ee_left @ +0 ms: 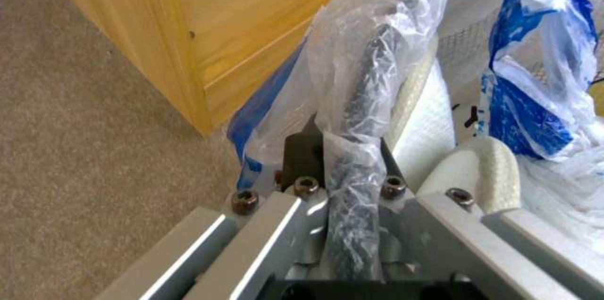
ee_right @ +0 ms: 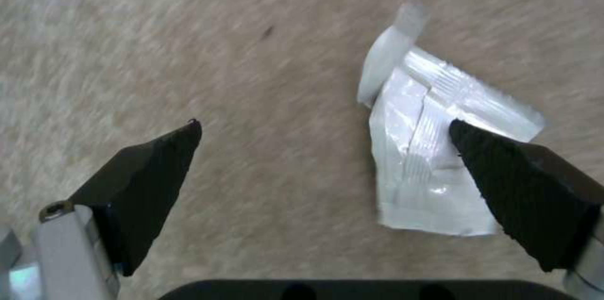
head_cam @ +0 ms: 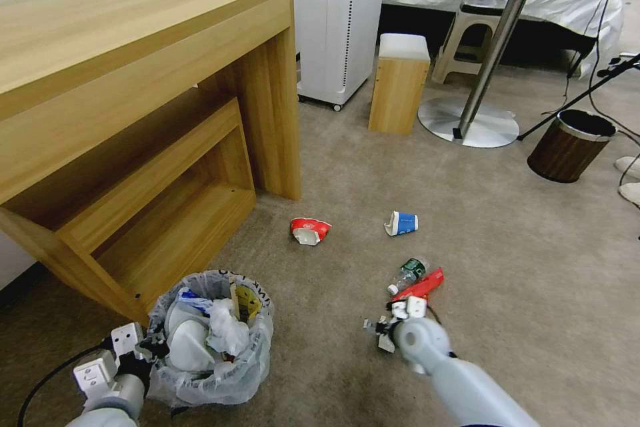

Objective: Pick up the trash bin and place the garbage on the floor into it.

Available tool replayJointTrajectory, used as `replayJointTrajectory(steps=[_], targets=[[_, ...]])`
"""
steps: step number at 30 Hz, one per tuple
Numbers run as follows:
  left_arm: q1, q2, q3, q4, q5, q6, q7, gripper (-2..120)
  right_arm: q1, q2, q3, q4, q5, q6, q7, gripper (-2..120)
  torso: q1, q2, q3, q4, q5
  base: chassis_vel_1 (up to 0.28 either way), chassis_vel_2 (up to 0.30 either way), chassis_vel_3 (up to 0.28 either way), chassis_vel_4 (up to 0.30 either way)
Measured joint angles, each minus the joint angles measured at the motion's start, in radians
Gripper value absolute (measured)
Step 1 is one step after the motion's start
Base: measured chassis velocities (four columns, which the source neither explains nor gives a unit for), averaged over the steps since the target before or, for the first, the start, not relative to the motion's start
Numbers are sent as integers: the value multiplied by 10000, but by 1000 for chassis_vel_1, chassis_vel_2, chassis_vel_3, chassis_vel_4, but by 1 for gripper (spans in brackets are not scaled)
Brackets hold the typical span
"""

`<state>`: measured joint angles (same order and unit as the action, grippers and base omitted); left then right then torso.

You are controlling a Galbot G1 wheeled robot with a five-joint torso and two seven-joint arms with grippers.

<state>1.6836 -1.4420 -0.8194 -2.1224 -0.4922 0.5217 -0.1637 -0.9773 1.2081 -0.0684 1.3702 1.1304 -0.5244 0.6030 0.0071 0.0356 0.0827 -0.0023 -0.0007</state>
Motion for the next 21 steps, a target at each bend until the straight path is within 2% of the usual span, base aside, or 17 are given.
replayJointTrajectory(steps=[5, 12, 21], targets=[[-107, -30, 0, 90, -12, 1, -25, 1, -109, 152, -76, -44, -352, 108, 5, 100, 0, 0, 0, -2, 0, 0, 0, 0, 0], [-206, -33, 4, 157, -29, 22, -50, 1, -369, -312, 29, 327, -596, 196, 44, 100, 0, 0, 0, -3, 0, 0, 0, 0, 0], [-160, -74, 31, 89, -24, 22, -51, 1, -547, -372, 68, 222, -942, 345, -57, 100, -1, 0, 0, -2, 1, 0, 0, 0, 0]])
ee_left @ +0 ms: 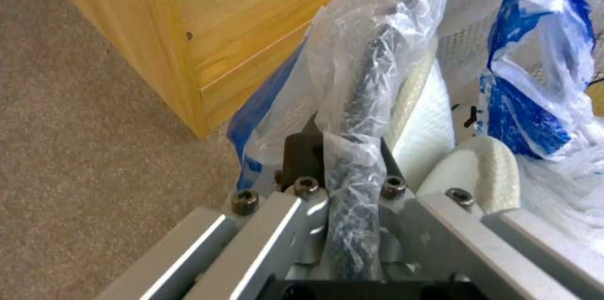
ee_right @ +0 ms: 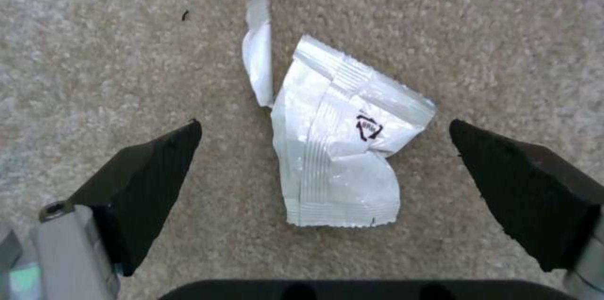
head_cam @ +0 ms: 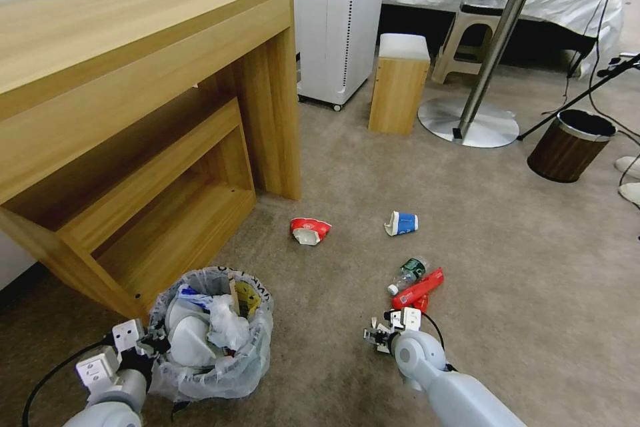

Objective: Pick up the trash bin and place the garbage on the floor into it.

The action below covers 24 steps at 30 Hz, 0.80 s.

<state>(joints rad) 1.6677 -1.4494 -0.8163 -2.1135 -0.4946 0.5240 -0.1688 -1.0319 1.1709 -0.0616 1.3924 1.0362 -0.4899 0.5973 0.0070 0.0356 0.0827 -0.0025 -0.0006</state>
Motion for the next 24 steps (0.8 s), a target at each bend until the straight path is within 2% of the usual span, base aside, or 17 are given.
replayJointTrajectory(steps=[4, 9, 10, 13, 15, 17, 19, 20, 23, 24], targets=[[39, -10, -3, -60, 0, -4, 2, 1, -37, 158, -61, -117, -126, 61, -23, 100, 0, 0, 0, 0, 2, 0, 0, 0, 0], [73, -17, -20, -96, 8, -23, 1, 1, -148, 245, -109, -180, -338, 195, -53, 92, 0, 0, 0, 1, 1, 0, 0, 0, 0], [68, -22, -21, -102, 9, -25, 2, 1, -197, 252, -110, -181, -412, 236, -73, 84, 0, 0, -1, 0, 0, 0, 0, 0, 0], [64, -34, -21, -102, 14, -24, 2, 1, -250, 249, -106, -173, -486, 303, -68, 78, 0, 0, -1, -1, -4, 0, 0, 0, 0], [64, -60, -8, -103, 31, -36, 2, 1, -333, 174, -97, -112, -590, 378, -78, 65, 0, 1, -2, -3, -6, 0, 0, 0, 0], [67, -66, -3, -102, 41, -44, 2, 1, -345, 157, -96, -106, -609, 394, -86, 63, 1, 2, -2, -3, -7, 0, 0, 0, 0], [78, -73, 8, -102, 67, -62, 13, 1, -374, 77, -99, -123, -726, 514, -163, 52, 1, 2, -2, -2, -2, 0, 0, 0, 0], [78, -73, 8, -102, 67, -62, 13, 1, -374, 77, -99, -123, -726, 514, -163, 52, 1, 2, -2, -2, -2, 0, 0, 0, 0], [80, -78, 17, -102, 88, -68, 15, 1, -396, -20, -98, -127, -829, 582, -209, 37, 1, 1, -1, 0, -3, 0, 0, 0, 0], [80, -78, 17, -102, 88, -68, 15, 1, -396, -20, -98, -127, -829, 582, -209, 37, 1, 1, -1, 0, -3, 0, 0, 0, 0]])
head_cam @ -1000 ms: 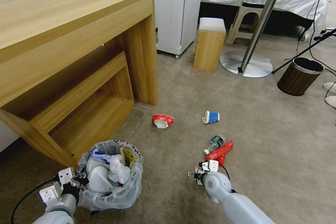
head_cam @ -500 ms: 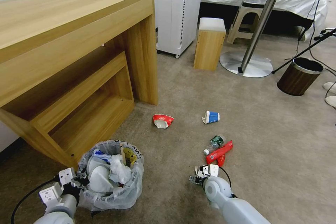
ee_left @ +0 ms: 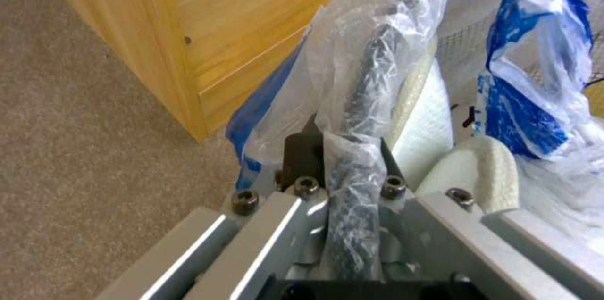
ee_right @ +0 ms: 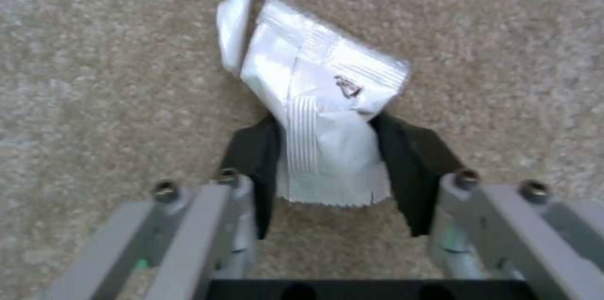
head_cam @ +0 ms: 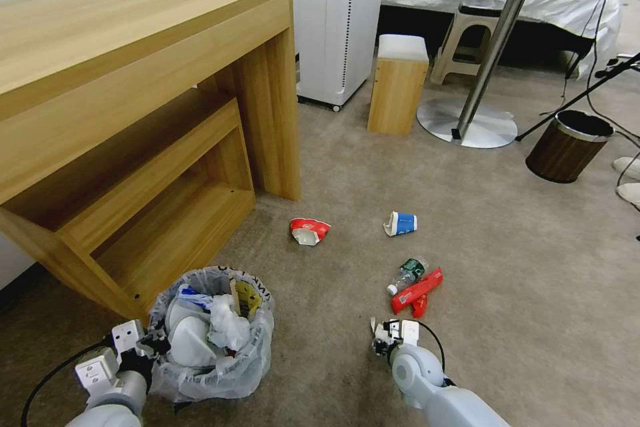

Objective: Pick up the trash bin and place the garbage on the floor into it.

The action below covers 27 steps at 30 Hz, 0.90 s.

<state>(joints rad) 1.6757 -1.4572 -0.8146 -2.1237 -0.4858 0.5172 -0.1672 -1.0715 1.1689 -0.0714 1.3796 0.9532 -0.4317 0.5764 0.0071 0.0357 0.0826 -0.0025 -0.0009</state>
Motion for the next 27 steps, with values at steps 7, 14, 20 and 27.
replayJointTrajectory(steps=[7, 14, 20, 27], targets=[[-19, -10, 12, 55, 34, -32, 15, 1, -99, -244, -13, 125, -153, 95, -63, 7, 0, -3, 3, 3, 11, 0, 0, 0, 0], [-37, -23, 25, 112, 54, -52, 33, 1, -261, -651, 41, 501, -337, 231, -169, 0, 1, -2, 3, 1, 7, 0, 0, 0, 0], [-57, 32, 17, 129, 44, -52, 37, 1, -654, -1537, 362, 1616, -1175, 1626, -1375, 0, 1, -3, 2, -2, 3, 0, 0, 0, 0], [-76, 35, 28, 131, 34, -53, 41, 1, -291, -2235, 286, 3620, -2031, 4450, -3489, 0, 1, -2, 1, 0, 2, 0, 0, 0, 0]])
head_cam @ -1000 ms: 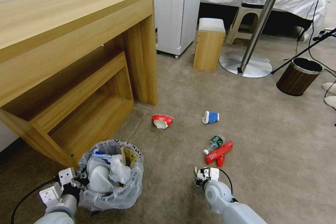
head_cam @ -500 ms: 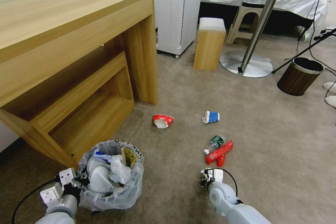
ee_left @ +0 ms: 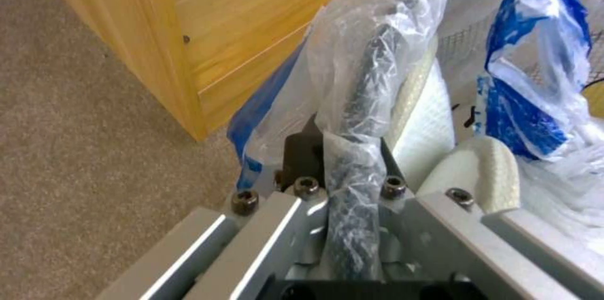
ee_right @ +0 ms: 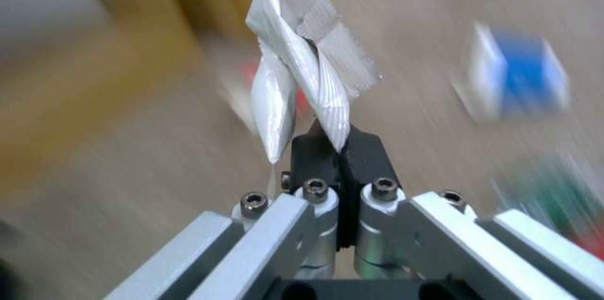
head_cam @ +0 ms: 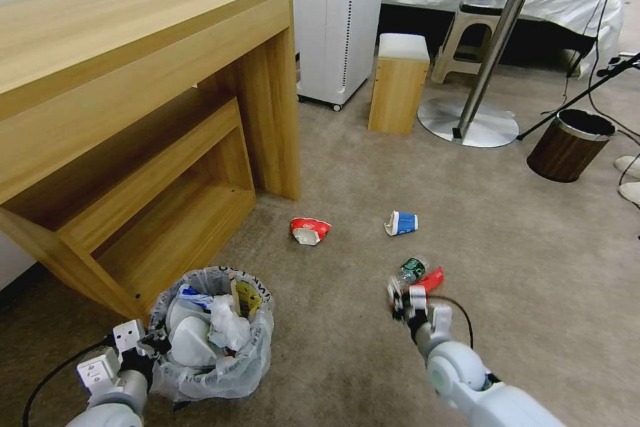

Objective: Pick up the trash bin and place the garbage on the floor into it.

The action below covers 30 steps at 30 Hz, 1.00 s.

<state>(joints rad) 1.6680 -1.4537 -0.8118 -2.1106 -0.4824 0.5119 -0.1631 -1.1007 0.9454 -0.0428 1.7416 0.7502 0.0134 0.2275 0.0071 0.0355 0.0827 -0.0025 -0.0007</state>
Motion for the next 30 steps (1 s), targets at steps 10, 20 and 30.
replayJointTrajectory(steps=[10, 20, 30], targets=[[198, -186, -67, -298, 119, -1, 20, 1, 2978, -700, -2441, 1618, 857, 1481, -2402, 0, 0, 0, 0, -2, 1, 0, 0, 0, 0], [138, -353, 25, -325, 261, 40, 30, 1, 5662, -219, -6056, 2083, 2659, -209, -733, 0, 0, 0, 1, 0, 0, 0, 0, 0, 0], [149, -434, 12, -345, 322, 41, 43, 1, 6361, 971, -7679, 1565, 3739, -1575, 1115, 0, 0, 0, 1, 0, -1, 0, 0, 0, 0]])
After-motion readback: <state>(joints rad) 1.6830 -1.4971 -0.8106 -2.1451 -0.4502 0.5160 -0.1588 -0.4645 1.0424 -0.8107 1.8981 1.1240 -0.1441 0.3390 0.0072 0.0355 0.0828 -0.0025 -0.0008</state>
